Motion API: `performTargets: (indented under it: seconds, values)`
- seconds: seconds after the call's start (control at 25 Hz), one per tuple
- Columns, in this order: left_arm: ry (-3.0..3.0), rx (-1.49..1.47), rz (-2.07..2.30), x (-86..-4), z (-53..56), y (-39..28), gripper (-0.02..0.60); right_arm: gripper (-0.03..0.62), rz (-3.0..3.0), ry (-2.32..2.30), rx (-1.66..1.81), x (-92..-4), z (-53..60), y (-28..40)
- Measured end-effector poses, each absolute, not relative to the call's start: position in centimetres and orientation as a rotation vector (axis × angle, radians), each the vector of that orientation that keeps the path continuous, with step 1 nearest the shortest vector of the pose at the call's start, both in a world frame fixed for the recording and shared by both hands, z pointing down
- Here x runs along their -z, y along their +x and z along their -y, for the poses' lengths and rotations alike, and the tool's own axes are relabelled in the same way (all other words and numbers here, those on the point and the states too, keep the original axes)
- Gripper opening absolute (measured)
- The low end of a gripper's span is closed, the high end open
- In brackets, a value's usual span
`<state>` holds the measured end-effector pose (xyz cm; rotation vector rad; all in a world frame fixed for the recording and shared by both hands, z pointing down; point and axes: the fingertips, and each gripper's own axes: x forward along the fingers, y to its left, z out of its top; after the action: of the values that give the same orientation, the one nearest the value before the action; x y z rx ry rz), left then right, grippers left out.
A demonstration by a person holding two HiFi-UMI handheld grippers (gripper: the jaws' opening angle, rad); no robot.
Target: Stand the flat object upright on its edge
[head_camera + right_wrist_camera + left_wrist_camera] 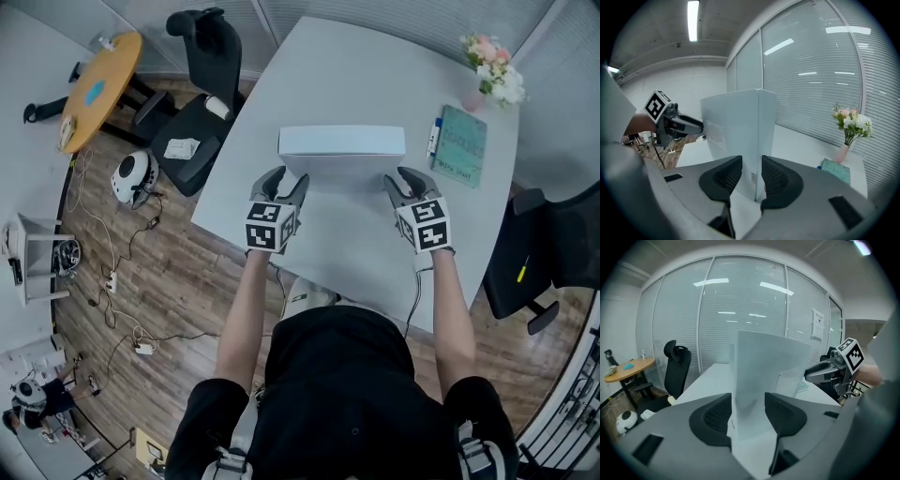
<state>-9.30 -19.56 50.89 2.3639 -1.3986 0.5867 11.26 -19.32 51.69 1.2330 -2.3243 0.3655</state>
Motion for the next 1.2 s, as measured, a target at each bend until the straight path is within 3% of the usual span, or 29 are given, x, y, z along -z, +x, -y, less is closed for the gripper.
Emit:
performTargets:
  seconds: [0.6,1.2]
  values:
    - [2.395,-0.535,1.346,-50.4,16.5,-9.4,0.215,0.140,2.285,1.308,-0.360,-50.6,15.7,11.3]
    - [2.495,-0.437,1.233,-47.1,6.8,-10.5,0.201,0.110,2.332,1.326,-0.395,-48.3,5.7,6.3]
